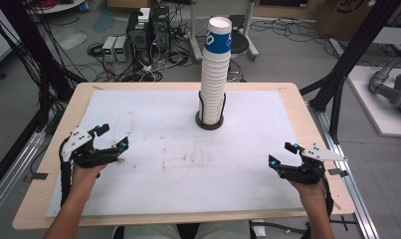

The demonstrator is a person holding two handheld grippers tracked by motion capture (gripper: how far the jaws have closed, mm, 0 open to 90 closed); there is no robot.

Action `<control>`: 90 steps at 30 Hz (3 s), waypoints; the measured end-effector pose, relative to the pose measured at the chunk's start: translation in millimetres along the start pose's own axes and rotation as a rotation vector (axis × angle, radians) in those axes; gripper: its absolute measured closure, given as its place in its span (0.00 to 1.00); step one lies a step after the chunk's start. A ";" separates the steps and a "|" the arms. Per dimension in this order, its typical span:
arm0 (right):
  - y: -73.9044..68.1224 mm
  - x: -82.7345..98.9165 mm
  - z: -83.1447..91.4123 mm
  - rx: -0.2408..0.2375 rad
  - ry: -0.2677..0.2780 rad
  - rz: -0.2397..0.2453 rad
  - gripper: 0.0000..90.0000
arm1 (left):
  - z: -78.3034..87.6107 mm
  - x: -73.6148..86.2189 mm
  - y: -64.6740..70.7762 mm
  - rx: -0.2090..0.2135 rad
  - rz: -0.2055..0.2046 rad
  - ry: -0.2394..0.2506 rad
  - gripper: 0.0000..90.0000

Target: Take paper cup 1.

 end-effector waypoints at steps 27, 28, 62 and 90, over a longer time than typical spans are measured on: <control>-32.0 -53.5 -6.2 -0.112 0.059 0.030 0.21 | -4.7 1.1 13.8 0.036 -0.006 -0.001 0.14; -37.9 -68.0 -8.2 -0.120 0.056 0.054 0.21 | -5.2 1.0 14.9 0.042 -0.009 -0.002 0.14; -106.9 -262.4 -76.0 -0.222 -0.027 0.160 0.21 | -9.2 6.1 16.9 0.067 0.025 -0.005 0.14; -106.4 -318.2 -145.3 -0.134 -0.067 0.094 0.21 | -11.3 10.2 14.8 0.073 0.040 -0.008 0.14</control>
Point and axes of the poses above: each handheld gripper's, and its own axes: z roughly backward along the jaws, x roughly out of its underside, y roughly to its right, the point moved 10 cm from there along -z, roughly forward along the jaws, and after that the axes turned 11 degrees about -z, right-handed, at the moved point
